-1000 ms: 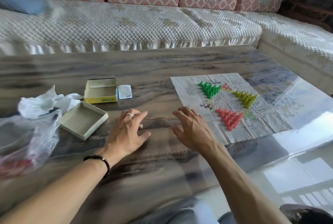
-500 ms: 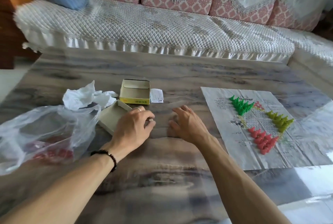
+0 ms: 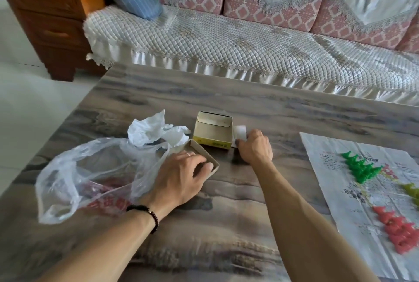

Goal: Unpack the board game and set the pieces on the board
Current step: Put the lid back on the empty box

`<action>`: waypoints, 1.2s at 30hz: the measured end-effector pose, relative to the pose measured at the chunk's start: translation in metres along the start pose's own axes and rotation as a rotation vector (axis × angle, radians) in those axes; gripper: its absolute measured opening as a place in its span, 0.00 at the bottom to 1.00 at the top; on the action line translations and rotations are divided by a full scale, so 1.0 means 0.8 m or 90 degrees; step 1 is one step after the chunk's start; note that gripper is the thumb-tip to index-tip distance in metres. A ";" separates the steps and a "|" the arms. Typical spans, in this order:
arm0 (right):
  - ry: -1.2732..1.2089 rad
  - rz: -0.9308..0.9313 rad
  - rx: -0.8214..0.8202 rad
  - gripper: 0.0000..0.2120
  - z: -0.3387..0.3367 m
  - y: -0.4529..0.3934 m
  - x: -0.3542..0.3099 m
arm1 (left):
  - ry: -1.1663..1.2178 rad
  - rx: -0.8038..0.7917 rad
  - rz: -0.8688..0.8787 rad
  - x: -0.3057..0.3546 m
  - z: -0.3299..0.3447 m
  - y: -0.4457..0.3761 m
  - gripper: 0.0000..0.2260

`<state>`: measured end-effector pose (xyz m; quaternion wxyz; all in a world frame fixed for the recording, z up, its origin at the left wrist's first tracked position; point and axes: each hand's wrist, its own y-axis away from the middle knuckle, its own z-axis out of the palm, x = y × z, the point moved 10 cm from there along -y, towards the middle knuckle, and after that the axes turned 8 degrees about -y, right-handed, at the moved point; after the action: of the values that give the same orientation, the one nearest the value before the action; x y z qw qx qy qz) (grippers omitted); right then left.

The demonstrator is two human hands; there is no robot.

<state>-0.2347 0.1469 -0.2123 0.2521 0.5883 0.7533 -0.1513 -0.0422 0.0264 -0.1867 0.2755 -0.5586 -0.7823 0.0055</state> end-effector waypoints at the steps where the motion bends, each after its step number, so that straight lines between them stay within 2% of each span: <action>1: -0.018 0.018 -0.007 0.16 0.001 -0.001 0.003 | -0.004 -0.006 0.014 0.002 0.000 0.001 0.19; 5: -0.110 0.050 -0.006 0.12 -0.007 0.011 0.017 | -0.054 0.010 0.080 0.001 -0.003 0.009 0.23; 8: -0.192 0.041 0.048 0.11 -0.023 0.036 0.018 | -0.079 0.005 0.061 -0.014 -0.006 0.016 0.34; 11: -0.272 -0.028 0.082 0.12 -0.032 0.073 -0.010 | -0.058 -0.028 -0.008 -0.034 -0.004 0.026 0.43; 14: -0.306 -0.124 0.011 0.07 -0.016 0.115 -0.060 | -0.008 -0.061 -0.030 -0.038 0.004 0.031 0.48; 17: -0.258 -0.170 -0.038 0.06 0.003 0.127 -0.082 | 0.043 -0.064 -0.027 -0.037 0.008 0.029 0.52; 22: -0.140 -0.219 0.067 0.12 -0.015 0.088 -0.081 | -0.029 -0.075 0.037 -0.023 0.012 0.029 0.51; 25: -0.004 -0.261 -0.036 0.18 0.009 0.064 -0.082 | -0.050 -0.083 0.060 -0.019 0.016 0.030 0.49; 28: 0.090 -0.258 -0.090 0.10 0.021 0.053 -0.069 | -0.057 -0.114 0.062 -0.021 0.024 0.031 0.50; 31: 0.091 -0.250 -0.077 0.08 0.009 0.054 -0.056 | -0.033 -0.149 0.076 -0.019 0.036 0.034 0.52; 36: -0.043 -0.263 -0.048 0.07 -0.043 0.084 -0.051 | -0.111 -0.159 0.116 -0.014 0.035 0.037 0.54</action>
<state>-0.1697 0.1497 -0.1566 0.2625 0.4058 0.8543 -0.1914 -0.0259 0.0361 -0.2250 0.1331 -0.6546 -0.7440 -0.0183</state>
